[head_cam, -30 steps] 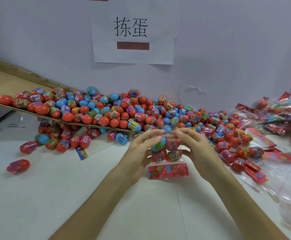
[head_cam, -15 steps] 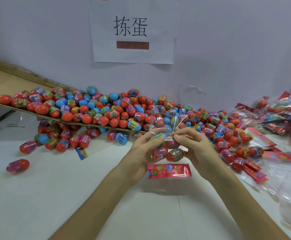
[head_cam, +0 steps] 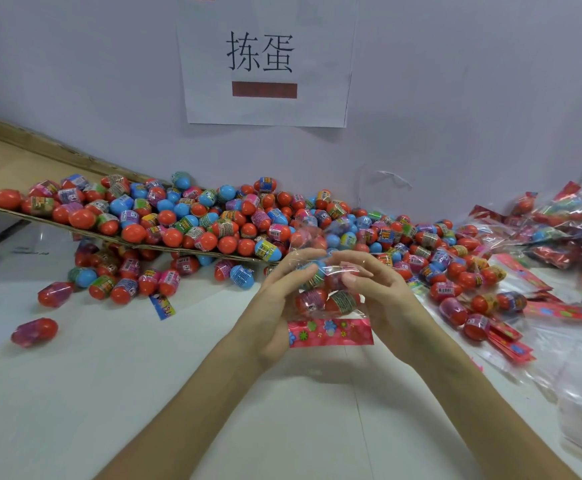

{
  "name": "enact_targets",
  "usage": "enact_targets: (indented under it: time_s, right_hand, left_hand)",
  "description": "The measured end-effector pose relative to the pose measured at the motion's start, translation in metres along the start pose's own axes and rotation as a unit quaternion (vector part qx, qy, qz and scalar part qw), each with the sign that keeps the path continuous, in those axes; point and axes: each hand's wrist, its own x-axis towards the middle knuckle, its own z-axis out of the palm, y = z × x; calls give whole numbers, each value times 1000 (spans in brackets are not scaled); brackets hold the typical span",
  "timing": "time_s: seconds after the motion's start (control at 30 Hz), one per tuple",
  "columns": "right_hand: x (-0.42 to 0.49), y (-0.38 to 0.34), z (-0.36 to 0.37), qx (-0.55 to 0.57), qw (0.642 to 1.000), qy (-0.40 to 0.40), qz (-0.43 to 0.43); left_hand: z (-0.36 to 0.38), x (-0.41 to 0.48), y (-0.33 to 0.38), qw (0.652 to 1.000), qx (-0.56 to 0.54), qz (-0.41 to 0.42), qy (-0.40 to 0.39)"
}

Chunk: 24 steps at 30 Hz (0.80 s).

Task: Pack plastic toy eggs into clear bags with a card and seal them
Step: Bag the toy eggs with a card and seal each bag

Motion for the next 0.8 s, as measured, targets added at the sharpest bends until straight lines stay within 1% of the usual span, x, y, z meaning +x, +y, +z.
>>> enact_targets:
  time_s: [0.2, 0.27, 0.4, 0.5, 0.57, 0.67, 0.8]
  right_hand:
    - [-1, -1, 1, 75, 997, -33, -8]
    - [-3, -2, 2, 83, 996, -36, -3]
    - [-4, -1, 1, 129, 991, -17, 11]
    - [-5, -4, 2, 164, 986, -30, 14]
    - [-5, -6, 2, 186, 982, -34, 19]
    - [-3, -5, 1, 239, 969, -62, 28]
    - [-2, -2, 0, 286, 954, -77, 38]
  left_hand:
    - [1, -3, 4, 1000, -23, -7, -20]
    - [1, -4, 4, 997, -56, -26, -36]
    - [-1, -6, 3, 991, -95, -42, -89]
    - [0, -8, 6, 979, -126, -39, -153]
    - [2, -9, 8, 977, -117, -30, -177]
    - [3, -10, 7, 976, -107, -29, -186]
    - [1, -11, 7, 974, -111, -36, -193]
